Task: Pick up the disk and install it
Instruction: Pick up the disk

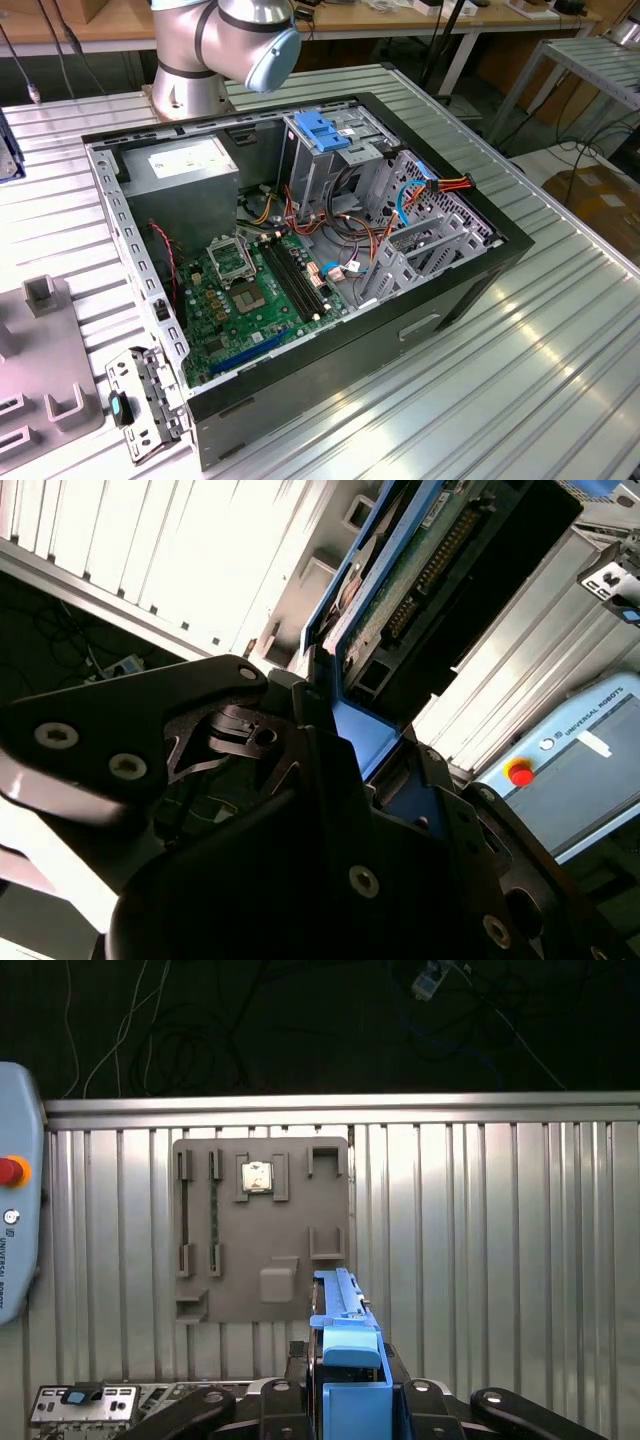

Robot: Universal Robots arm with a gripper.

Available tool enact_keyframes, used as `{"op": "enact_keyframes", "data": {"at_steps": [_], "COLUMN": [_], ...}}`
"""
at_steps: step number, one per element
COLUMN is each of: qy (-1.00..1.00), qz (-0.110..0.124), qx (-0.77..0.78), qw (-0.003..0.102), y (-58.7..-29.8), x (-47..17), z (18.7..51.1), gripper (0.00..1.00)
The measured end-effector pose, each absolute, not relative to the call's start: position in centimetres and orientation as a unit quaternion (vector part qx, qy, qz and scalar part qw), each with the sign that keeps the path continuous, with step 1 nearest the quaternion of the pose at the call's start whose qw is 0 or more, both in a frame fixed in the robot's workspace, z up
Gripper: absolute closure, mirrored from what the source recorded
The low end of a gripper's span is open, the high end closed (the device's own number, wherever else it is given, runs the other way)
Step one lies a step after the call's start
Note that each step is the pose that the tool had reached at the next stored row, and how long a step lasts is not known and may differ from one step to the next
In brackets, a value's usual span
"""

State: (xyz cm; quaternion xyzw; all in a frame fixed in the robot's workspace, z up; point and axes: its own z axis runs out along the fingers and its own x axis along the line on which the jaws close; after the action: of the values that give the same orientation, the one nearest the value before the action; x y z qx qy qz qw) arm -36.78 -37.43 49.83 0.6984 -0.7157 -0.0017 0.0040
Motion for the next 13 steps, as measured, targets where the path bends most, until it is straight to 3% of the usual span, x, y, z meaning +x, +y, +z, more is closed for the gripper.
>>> {"op": "enact_keyframes", "data": {"at_steps": [13], "qy": [-0.716], "qz": [-0.002], "qx": [0.698], "qw": [0.004], "y": [-37.7], "x": [-35.0], "z": [49.8], "gripper": [0.63]}}
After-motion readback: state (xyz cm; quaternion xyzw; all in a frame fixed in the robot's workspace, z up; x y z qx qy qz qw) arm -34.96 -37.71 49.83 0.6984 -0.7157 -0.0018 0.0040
